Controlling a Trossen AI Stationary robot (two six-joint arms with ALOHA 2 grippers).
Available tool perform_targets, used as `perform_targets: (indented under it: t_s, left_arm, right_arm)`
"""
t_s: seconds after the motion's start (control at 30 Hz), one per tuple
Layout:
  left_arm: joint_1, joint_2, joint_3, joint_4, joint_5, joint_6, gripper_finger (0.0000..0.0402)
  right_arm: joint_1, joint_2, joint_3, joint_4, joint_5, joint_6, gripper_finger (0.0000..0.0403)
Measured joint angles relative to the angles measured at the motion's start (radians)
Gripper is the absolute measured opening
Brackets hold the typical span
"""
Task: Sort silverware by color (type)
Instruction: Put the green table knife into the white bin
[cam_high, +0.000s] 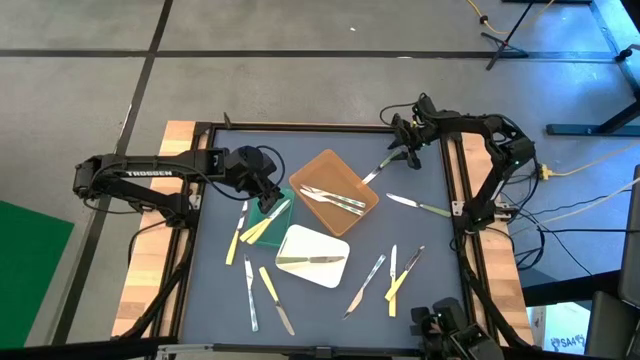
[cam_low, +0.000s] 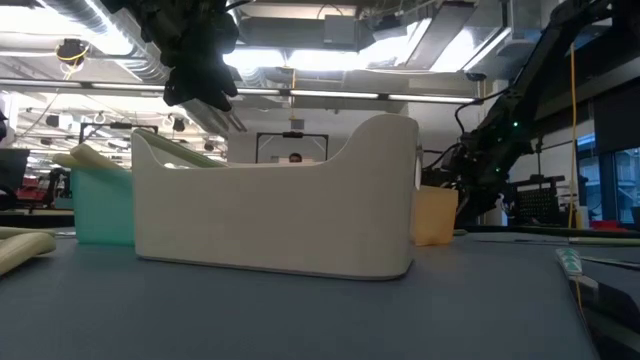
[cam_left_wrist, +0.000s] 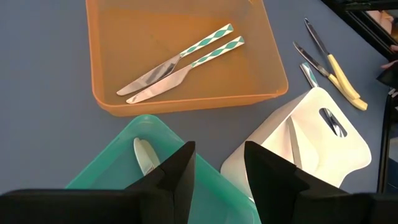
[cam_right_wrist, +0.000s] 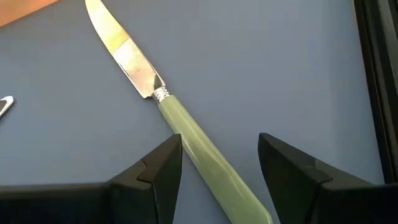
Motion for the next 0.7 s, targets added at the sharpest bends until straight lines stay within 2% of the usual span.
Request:
perform_targets:
  t_s: [0.17,0.43,0.7]
  left_arm:
    - [0.000,0.000,0.000,0.000,0.000,0.000,0.0132]
    - [0.000,0.000,-0.001,0.000,0.000,0.000,0.0132]
    - [0.000,0.000,-0.001,0.000,0.000,0.000,0.0132]
  right_arm:
    - [0.025,0.004,0.000,-0.011,0.010,-0.006,0.0198]
    - [0.092,0.034,0.004,-0.021,0.144,-0.047,0.0198]
    - [0.090,0.036,0.002,-0.006,0.148,-0.005,0.0198]
